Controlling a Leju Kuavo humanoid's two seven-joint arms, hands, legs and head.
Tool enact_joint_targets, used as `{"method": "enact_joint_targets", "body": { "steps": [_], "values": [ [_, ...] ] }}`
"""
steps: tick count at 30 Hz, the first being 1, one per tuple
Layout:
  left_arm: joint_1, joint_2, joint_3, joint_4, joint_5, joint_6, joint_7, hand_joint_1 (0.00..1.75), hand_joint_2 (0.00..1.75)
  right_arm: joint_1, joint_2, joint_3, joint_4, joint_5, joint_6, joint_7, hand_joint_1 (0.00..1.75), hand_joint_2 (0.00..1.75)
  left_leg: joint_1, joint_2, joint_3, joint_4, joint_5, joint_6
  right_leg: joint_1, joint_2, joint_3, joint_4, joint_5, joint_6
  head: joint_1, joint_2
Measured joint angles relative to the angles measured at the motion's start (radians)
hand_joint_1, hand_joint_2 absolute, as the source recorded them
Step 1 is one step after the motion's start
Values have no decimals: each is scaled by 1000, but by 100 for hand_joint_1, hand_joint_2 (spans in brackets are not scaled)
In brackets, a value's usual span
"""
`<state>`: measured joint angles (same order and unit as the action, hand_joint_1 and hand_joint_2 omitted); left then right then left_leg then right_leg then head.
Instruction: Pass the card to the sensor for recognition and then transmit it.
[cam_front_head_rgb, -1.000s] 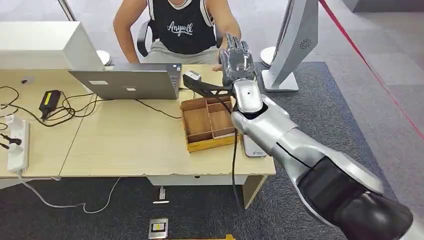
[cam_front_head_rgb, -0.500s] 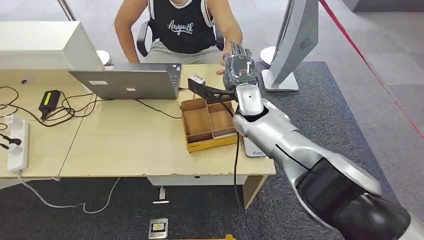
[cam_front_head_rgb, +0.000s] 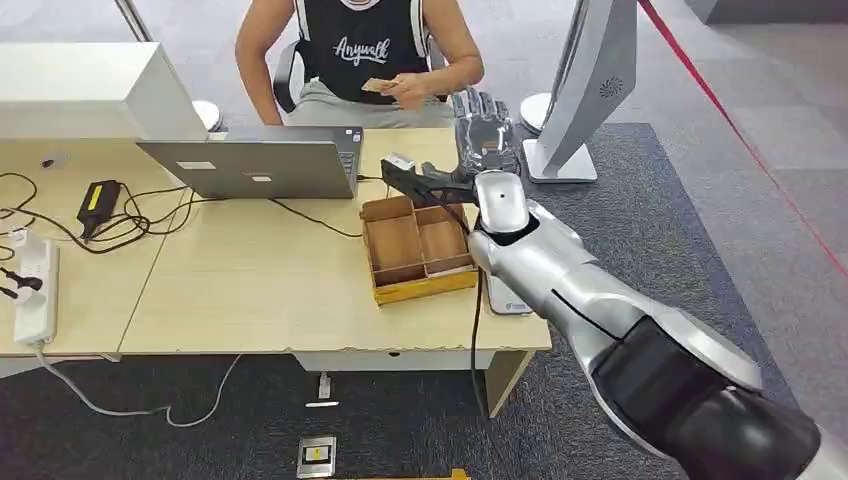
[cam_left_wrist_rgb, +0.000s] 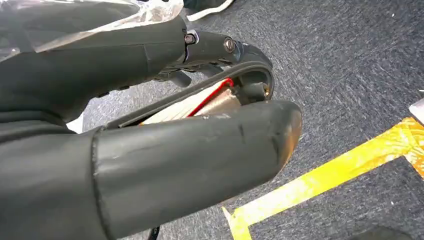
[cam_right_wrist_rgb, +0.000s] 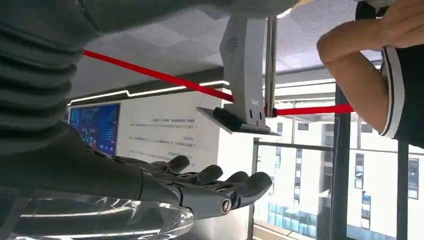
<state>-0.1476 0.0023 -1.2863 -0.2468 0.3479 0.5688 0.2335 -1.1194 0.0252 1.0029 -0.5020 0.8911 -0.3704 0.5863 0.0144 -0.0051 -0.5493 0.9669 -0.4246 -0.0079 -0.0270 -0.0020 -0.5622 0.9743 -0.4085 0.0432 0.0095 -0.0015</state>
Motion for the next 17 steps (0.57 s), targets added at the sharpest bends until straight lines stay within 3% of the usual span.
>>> {"method": "enact_joint_targets", "body": {
  "steps": [9, 13, 17],
  "values": [
    [1, 0, -6, 0, -1, 2, 3, 0, 0, 0, -2, 0, 5, -5, -20, 2, 0, 0, 0, 0, 0, 0, 0, 0, 0, 0, 0, 0, 0, 0, 0, 0],
    [7, 0, -6, 1, 11, 19, 3, 0, 0, 9, -22, -14, -18, -48, -149, 8, 0, 0, 0, 0, 0, 0, 0, 0, 0, 0, 0, 0, 0, 0, 0, 0],
    [23, -2, -6, 1, 31, 38, 3, 0, 0, 52, -117, -53, -138, -44, -266, 92, 0, 0, 0, -1, 1, 1, 0, 0, 0, 0, 0, -2, 0, 0, -2, 0]
  ]
}}
